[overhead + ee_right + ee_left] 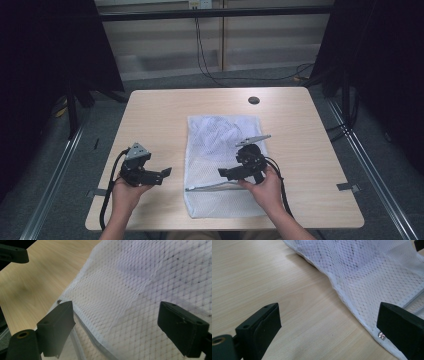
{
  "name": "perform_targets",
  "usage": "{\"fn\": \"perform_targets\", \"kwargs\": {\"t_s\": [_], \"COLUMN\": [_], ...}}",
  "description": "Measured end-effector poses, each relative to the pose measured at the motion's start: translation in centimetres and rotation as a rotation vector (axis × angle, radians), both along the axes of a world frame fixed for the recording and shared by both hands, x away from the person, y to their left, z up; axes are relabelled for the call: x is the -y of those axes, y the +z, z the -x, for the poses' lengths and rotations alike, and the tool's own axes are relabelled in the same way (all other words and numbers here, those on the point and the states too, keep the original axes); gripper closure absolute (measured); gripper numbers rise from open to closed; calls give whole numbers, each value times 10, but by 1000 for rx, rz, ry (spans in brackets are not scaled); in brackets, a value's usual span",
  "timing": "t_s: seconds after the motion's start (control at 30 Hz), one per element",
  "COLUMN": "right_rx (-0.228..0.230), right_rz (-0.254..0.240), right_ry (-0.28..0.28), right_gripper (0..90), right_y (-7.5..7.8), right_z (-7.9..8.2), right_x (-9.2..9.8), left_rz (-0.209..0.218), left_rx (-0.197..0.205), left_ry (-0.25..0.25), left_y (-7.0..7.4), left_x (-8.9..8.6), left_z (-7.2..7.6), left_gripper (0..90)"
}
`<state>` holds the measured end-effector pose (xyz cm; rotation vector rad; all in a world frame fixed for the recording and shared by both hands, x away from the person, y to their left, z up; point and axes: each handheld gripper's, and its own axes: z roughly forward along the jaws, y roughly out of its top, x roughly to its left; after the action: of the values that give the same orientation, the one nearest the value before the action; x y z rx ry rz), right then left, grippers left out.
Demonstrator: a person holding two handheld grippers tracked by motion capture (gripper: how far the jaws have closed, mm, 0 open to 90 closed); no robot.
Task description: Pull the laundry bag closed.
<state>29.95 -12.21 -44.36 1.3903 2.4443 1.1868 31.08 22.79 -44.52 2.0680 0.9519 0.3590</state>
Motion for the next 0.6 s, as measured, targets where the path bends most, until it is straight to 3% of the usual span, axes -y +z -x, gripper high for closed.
{"fn": "perform_targets", "kwargs": {"t_s": [0.6], "right_rx": [-36], "right_rz": [-16], "right_ry": [38], "right_gripper": [160], "right_y": [-6], "right_z": [-2], "right_x": [-24], "left_rz": [-3], "left_rx": [-12], "left_ry": [-11], "left_y": [0], "left_x": [0], "left_z": [1], "left_gripper": [58]}}
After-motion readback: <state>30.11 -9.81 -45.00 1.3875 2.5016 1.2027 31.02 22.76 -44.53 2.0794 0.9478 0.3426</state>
